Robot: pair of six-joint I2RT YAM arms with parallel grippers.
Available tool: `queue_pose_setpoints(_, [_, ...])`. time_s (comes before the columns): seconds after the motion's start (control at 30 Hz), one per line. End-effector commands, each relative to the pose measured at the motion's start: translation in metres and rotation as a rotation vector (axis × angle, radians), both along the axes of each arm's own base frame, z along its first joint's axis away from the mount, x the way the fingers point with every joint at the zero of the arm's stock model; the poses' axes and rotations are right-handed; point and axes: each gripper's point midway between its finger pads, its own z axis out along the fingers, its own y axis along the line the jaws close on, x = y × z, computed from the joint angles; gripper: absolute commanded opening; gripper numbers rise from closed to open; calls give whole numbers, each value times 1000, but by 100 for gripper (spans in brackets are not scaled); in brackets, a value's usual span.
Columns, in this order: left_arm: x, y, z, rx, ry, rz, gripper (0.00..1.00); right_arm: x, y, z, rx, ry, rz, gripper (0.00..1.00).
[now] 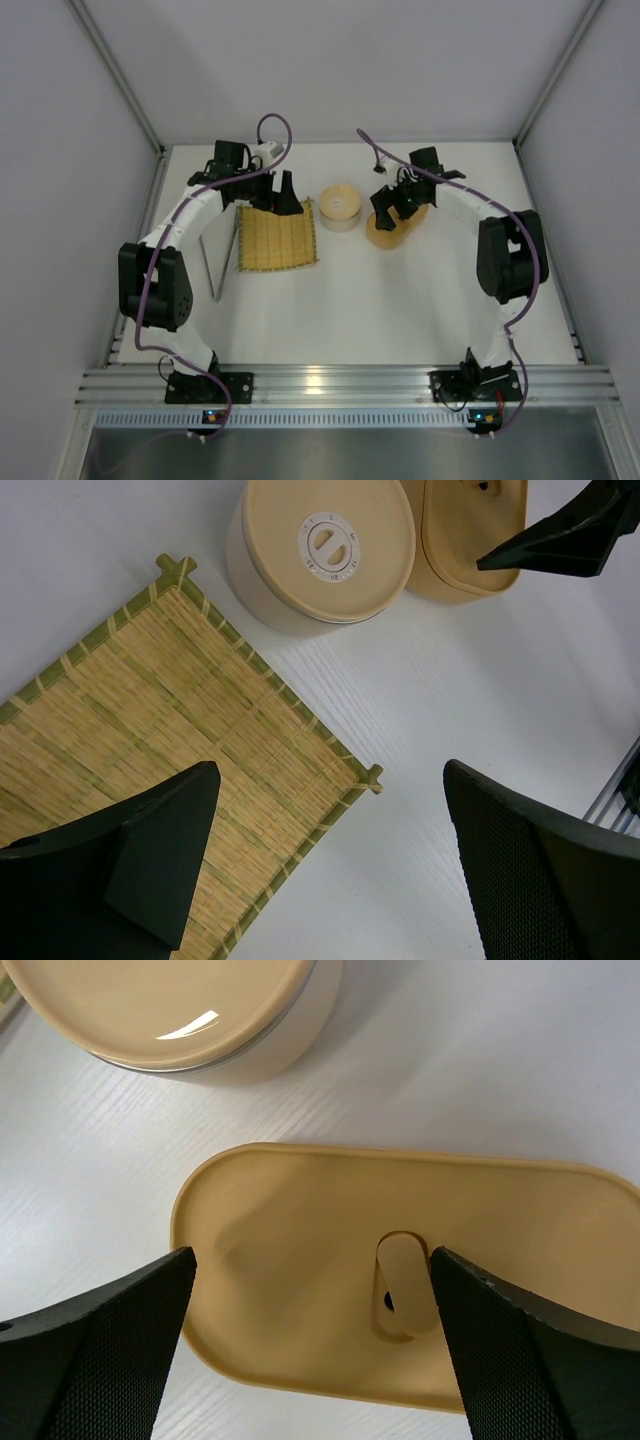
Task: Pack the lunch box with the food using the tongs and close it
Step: Close the box lid on the packing box, then move the packing box to the center of the board.
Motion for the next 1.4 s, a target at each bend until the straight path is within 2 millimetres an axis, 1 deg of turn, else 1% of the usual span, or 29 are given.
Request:
queue_pose_setpoints(0.0, [6,-2,18,-30,-50,-17,98,-27,0,16,118,152,-122,98])
queue_pose_setpoints(0.03, [6,-2,19,-29,-54,-17,98,-22,-2,34,147,111,-152,98])
queue_pose_setpoints(0.07, [6,-2,20,-29,-53,-15,98,-17,-9,41,173,99,-192,98])
queue_pose_setpoints(0.1, [5,-2,20,-29,-53,-15,98,-16,-10,51,213,103,-243,97])
queue_pose_setpoints(0.13, [5,-1,20,-30,-53,-15,98,-6,-18,72,250,36,-284,97])
queue_pose_setpoints(0.17, [5,-2,22,-31,-59,-16,98,-8,-23,75,267,38,-328,96])
queue_pose_setpoints(0.2, [4,-2,21,-30,-56,-16,98,-8,-26,82,299,44,-384,96])
queue_pose_setpoints(0.23, [4,-2,21,-30,-57,-17,98,-9,-34,91,322,28,-431,96])
queue_pose_setpoints(0.3, [3,-1,22,-29,-58,-17,98,-11,-44,94,334,34,-519,96])
queue_pose_setpoints(0.4, [3,1,21,-25,-58,-11,98,-18,-64,82,303,66,-651,94])
queue_pose_setpoints(0.43, [2,1,21,-25,-59,-13,98,-21,-69,76,286,83,-682,91])
queue_pose_setpoints(0.47, [3,3,22,-25,-62,-9,98,-28,-72,64,264,126,-708,90])
queue_pose_setpoints(0.5, [2,3,22,-25,-63,-7,98,-31,-76,51,240,162,-748,86])
queue_pose_setpoints(0.53, [2,4,22,-24,-63,-5,98,-33,-79,44,233,192,-771,84])
queue_pose_setpoints(0.6, [2,5,24,-25,-67,-3,98,-40,-79,27,249,278,-810,82])
queue_pose_setpoints(0.63, [3,6,23,-23,-67,-1,98,-42,-83,13,252,327,-836,81])
queue_pose_setpoints(0.7, [2,8,23,-23,-67,2,98,-44,-79,4,301,394,-862,81])
queue_pose_setpoints(0.73, [1,8,22,-25,-64,2,98,-42,-81,-6,325,417,-877,81])
queue_pose_setpoints(0.8, [1,10,21,-21,-61,4,98,-38,-81,-10,360,428,-900,81])
queue_pose_setpoints(0.83, [0,10,21,-22,-61,4,98,-31,-83,-12,376,406,-905,81])
queue_pose_setpoints(0.87, [0,11,21,-21,-62,4,98,-31,-82,-15,386,409,-913,81])
queue_pose_setpoints(0.97, [-1,13,18,-21,-55,6,98,-20,-78,-11,444,386,-921,82])
queue_pose_setpoints(1.0, [-1,15,18,-23,-54,8,98,-19,-74,-9,469,396,-919,85])
queue_pose_setpoints(1.07, [0,16,17,-25,-49,9,98,-11,-72,-2,506,375,-918,87])
queue_pose_setpoints(1.13, [0,16,16,-28,-48,8,98,-7,-70,3,551,382,-933,90])
queue_pose_setpoints(1.17, [0,15,15,-29,-45,7,98,1,-82,6,580,356,-960,90])
queue_pose_setpoints(1.3, [0,16,14,-32,-42,5,98,9,-85,10,599,353,-992,90])
queue_pose_setpoints(1.37, [0,17,14,-32,-40,6,98,15,-89,12,595,341,-1000,91])
